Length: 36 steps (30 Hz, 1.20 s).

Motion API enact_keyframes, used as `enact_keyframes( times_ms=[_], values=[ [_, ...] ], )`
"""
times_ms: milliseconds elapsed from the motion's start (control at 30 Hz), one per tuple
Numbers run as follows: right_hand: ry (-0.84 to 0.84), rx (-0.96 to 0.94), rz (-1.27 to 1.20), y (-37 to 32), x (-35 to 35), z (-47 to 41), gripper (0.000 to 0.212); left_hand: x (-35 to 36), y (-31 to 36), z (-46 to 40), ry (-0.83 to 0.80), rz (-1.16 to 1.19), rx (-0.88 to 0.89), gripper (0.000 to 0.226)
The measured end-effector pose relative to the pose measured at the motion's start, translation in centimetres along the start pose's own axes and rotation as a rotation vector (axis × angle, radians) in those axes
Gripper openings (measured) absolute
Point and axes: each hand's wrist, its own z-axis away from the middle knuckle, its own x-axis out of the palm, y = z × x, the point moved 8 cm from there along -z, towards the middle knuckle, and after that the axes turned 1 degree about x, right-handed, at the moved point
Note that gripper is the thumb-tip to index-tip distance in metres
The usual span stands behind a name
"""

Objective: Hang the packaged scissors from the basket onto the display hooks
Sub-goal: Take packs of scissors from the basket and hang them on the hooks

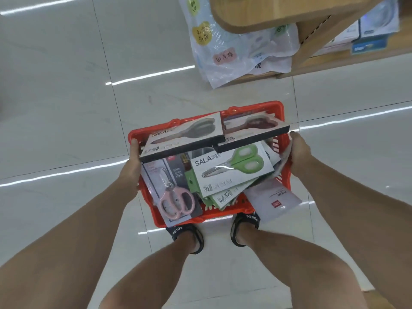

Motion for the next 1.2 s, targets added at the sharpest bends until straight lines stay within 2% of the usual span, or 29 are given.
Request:
enact_keyframes(
  times_ms=[67, 167, 333, 433, 600, 733, 933, 1100, 1200],
  values=[
    [0.011, 0.011, -0.004, 0.1, -1.8, 3.3, 0.046, -1.2, 0.6, 3.1, 0.008, -0.014, 0.009, 0.073],
    [-0.006, 0.022, -0.031, -0.1, -4.9, 8.3, 0.055, -3.4, 1.6, 8.5, 0.023, -0.061, -0.026, 0.080],
    [0.005, 0.060, -0.139, 0.4, -12.3, 19.6, 0.068, -6.1, 5.0, 21.2, 0.024, -0.174, 0.004, 0.084],
    [0.023, 0.087, -0.248, 1.5, -17.7, 26.3, 0.065, -7.1, 7.7, 29.3, 0.020, -0.240, 0.064, 0.080],
    [0.094, 0.086, -0.470, 4.1, -27.3, 35.4, 0.054, -5.5, 13.7, 42.5, -0.051, -0.408, 0.239, 0.092],
    [0.151, 0.109, -0.615, 6.9, -34.8, 39.7, 0.054, -0.4, 18.0, 51.0, -0.098, -0.534, 0.349, 0.100],
    [0.223, 0.135, -0.853, 9.6, -46.4, 41.2, 0.047, 11.9, 22.2, 61.2, -0.122, -0.653, 0.520, 0.111],
    [0.273, 0.117, -1.039, 10.7, -56.7, 40.8, 0.039, 23.2, 23.2, 67.5, -0.178, -0.699, 0.580, 0.091],
    [0.321, 0.134, -1.109, 11.7, -62.6, 40.1, 0.041, 30.2, 23.4, 70.4, -0.221, -0.733, 0.589, 0.090]
  ],
)
